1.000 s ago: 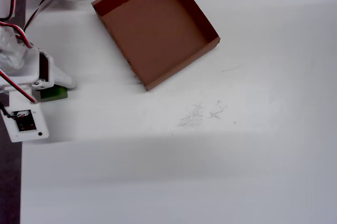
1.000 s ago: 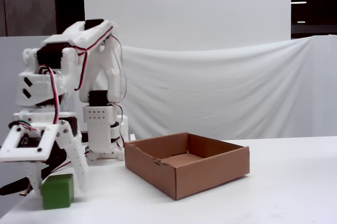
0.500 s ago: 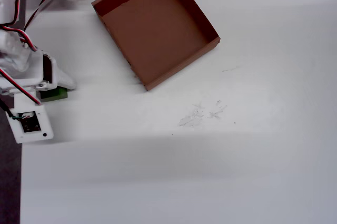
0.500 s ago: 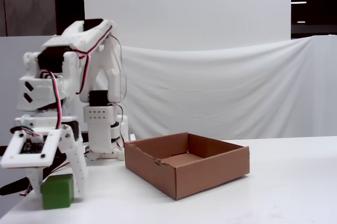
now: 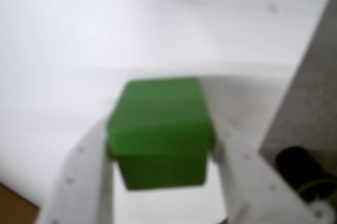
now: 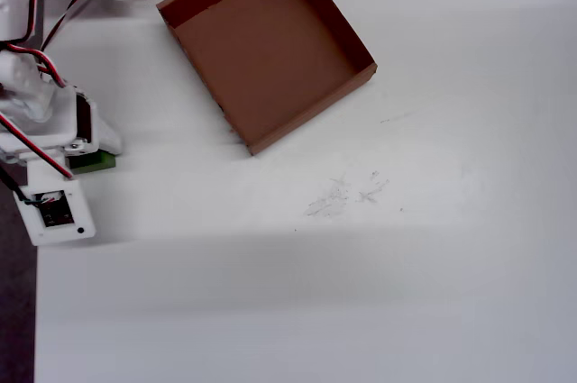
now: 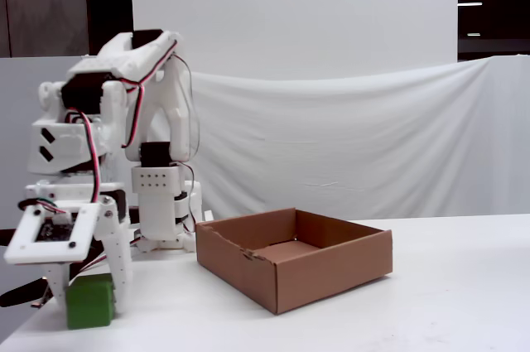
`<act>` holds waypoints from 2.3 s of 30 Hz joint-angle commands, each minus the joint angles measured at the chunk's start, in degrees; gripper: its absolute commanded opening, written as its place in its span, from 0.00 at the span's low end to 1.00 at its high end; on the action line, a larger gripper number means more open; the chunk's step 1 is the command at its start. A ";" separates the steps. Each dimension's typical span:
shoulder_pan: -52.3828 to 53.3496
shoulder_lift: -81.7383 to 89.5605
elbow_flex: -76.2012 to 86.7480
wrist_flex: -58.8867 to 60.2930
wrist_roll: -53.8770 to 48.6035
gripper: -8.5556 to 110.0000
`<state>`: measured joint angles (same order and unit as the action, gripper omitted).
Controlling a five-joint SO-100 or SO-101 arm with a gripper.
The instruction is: Grasp a green cube and put it in a box.
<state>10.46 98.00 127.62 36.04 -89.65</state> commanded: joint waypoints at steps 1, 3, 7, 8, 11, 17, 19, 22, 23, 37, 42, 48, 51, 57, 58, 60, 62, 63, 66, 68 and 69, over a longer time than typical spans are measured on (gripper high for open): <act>-0.35 1.58 -1.85 -0.88 -0.35 0.23; -0.44 2.11 -1.58 -0.88 -0.35 0.22; -0.53 2.81 -1.05 -0.88 -0.26 0.21; -0.53 2.90 -0.97 -0.79 -0.26 0.21; -0.62 3.25 -0.79 -0.79 -0.26 0.20; -0.79 4.48 -0.79 -0.09 0.09 0.20; -0.88 5.54 -0.79 0.70 0.18 0.20; -1.23 7.82 -0.53 2.29 0.26 0.20; -1.41 8.79 -0.35 2.81 0.26 0.20; -13.71 27.07 4.92 10.46 2.55 0.20; -21.18 31.82 4.92 14.77 2.64 0.20; -30.50 36.12 5.01 18.90 6.59 0.20; -34.98 37.88 5.01 21.09 7.47 0.20; -42.80 38.14 6.42 20.83 8.53 0.20; -43.95 37.97 6.42 20.74 8.61 0.20; -46.05 37.53 6.06 20.65 8.96 0.20; -47.99 36.91 5.10 20.65 9.32 0.20; -48.87 36.56 4.48 20.65 9.67 0.20; -51.59 35.51 3.16 20.65 10.63 0.20; -52.82 34.54 2.81 20.74 10.90 0.20; -53.26 34.10 2.81 20.57 10.90 0.20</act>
<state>-41.31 132.36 134.56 57.66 -78.93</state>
